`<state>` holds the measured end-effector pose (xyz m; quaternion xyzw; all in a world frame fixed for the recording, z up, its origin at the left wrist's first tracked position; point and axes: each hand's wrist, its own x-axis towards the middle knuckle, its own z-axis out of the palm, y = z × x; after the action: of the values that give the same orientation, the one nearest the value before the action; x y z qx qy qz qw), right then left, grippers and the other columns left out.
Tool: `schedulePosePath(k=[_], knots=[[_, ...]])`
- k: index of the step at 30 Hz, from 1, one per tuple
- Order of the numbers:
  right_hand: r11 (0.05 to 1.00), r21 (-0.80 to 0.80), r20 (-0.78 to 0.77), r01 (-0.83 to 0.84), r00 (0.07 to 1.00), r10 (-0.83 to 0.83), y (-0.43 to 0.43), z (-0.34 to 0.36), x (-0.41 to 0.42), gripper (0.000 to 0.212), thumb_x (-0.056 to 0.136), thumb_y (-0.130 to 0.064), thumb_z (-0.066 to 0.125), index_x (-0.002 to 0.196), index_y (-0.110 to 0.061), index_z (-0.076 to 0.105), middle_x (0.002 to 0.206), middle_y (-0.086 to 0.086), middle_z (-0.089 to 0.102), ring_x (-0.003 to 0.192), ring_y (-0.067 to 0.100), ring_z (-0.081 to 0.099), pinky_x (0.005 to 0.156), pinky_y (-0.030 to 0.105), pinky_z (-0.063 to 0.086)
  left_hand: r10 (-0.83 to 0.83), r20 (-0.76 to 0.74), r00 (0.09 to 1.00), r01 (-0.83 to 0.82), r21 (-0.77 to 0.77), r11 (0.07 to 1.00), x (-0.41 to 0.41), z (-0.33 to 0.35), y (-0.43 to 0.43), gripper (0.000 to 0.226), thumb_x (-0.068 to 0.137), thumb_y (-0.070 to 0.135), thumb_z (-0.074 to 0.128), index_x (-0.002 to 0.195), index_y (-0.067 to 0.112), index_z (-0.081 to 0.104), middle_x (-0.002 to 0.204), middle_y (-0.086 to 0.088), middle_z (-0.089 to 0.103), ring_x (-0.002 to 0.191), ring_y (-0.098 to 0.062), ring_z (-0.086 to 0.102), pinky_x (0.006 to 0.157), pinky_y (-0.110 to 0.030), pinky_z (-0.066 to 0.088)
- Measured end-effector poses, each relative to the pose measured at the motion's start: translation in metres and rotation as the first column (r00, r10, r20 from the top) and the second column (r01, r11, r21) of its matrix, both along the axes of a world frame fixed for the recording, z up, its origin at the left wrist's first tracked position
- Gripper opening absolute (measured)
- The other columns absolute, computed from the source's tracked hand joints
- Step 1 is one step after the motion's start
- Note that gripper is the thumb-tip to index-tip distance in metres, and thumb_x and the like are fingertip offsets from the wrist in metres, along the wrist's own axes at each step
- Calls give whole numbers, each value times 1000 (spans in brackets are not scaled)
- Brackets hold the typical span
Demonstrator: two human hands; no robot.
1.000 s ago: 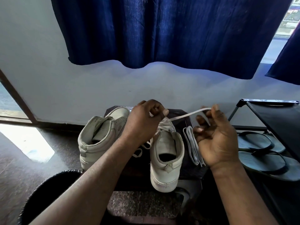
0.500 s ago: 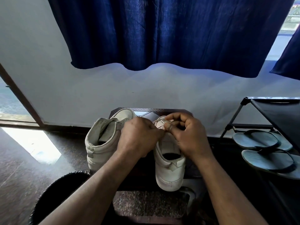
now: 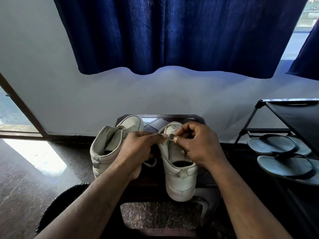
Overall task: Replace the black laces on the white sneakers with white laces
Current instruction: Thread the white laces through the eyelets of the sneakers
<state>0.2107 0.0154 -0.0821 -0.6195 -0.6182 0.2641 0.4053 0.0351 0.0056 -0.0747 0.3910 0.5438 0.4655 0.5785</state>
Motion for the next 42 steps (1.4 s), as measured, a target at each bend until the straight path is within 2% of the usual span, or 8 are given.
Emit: schedulePosePath(k=[6, 13, 20, 30, 32, 35, 38, 42], knots=[[999, 28, 10, 32, 999, -32, -4, 1, -1, 19, 75, -21, 87, 70, -28, 70, 69, -18, 71, 63, -3, 64, 63, 15, 48, 12, -12, 1000, -11, 27, 1000, 4, -4, 2, 16, 85, 13, 80, 71, 5, 77, 63, -7, 68, 43, -10, 55, 42, -16, 40], [997, 4, -92, 79, 993, -79, -8, -2, -3, 17, 72, -20, 87, 70, -26, 71, 71, -12, 74, 67, 6, 69, 68, 28, 57, -40, -44, 998, 41, 35, 999, 7, -3, 4, 42, 60, 36, 86, 87, 4, 81, 91, -21, 78, 77, -28, 70, 73, -36, 52], [994, 2, -20, 108, 994, -108, -7, -3, -8, 18, 75, -16, 82, 68, -27, 70, 67, -24, 70, 65, -1, 66, 65, 16, 48, -43, -74, 996, 45, 28, 999, 5, 1, 3, 33, 92, 34, 77, 84, 3, 78, 71, -9, 73, 46, -9, 59, 42, -17, 41], [995, -3, -87, 102, 991, -102, -7, -8, -10, 14, 78, -18, 80, 72, -26, 70, 66, -15, 72, 60, 2, 66, 63, 25, 52, -18, -214, 977, 13, -25, 1000, 26, -3, 10, 27, 99, 21, 70, 72, 14, 70, 55, 1, 60, 37, -7, 46, 36, -16, 35], [996, -16, -95, 91, 991, -92, -6, -9, -9, 14, 80, -21, 80, 73, -26, 70, 68, -17, 72, 63, 1, 65, 64, 22, 50, 20, -426, 904, -11, 24, 1000, 21, -7, 16, 27, 99, 26, 68, 76, 13, 72, 65, -1, 68, 53, -15, 59, 49, -26, 49], [995, 19, -111, 99, 989, -97, -8, -8, -4, 17, 81, -25, 84, 74, -26, 69, 71, -20, 70, 69, 0, 65, 64, 14, 46, 39, -818, 574, 36, 73, 997, 12, -14, 19, 24, 98, 28, 59, 98, 9, 74, 104, -15, 75, 101, -34, 69, 83, -37, 54], [993, 38, -135, 113, 985, -107, -10, -7, -2, 16, 82, -24, 84, 75, -27, 69, 73, -20, 71, 71, 1, 66, 66, 17, 47, 0, -924, 383, 157, 65, 986, 11, -16, 16, 23, 99, 27, 52, 108, 12, 68, 118, -17, 69, 112, -39, 63, 84, -39, 47], [994, 26, -157, 110, 982, -105, -9, -9, -2, 13, 85, -22, 81, 78, -27, 70, 76, -17, 72, 74, 0, 67, 69, 17, 48, 105, -835, 540, 238, 271, 933, 13, -9, 14, 12, 93, 23, 57, 92, 35, 57, 103, 4, 61, 92, -26, 62, 78, -37, 46]])
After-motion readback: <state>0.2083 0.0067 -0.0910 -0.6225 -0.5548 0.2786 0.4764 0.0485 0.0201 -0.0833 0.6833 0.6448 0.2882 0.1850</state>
